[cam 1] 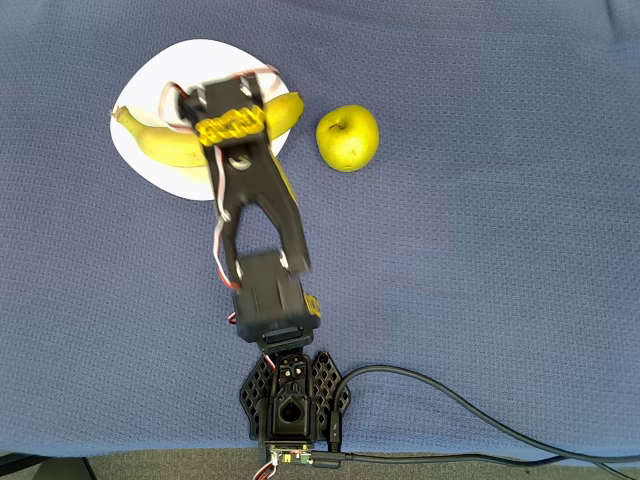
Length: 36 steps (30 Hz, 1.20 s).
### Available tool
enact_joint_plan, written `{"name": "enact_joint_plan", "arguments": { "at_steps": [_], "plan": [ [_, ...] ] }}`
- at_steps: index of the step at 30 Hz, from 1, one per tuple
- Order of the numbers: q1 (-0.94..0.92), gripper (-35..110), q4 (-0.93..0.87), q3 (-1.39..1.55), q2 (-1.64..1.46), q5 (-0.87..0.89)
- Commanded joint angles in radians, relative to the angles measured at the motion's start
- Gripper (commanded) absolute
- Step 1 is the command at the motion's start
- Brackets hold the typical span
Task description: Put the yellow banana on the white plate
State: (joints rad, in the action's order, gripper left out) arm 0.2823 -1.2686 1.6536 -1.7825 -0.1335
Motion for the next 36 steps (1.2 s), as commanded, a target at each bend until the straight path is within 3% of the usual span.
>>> {"name": "enact_joint_plan", "arguments": {
  "at_steps": [1,19,36],
  "plan": [
    [-0.089,0,0.137,0.31,-0.298,-0.069],
    [-0.253,0,0.287,1.111,-1.111,-0.092],
    [-0.345,0,0.202,1.278,-1.335,-0.066]
  ]
}}
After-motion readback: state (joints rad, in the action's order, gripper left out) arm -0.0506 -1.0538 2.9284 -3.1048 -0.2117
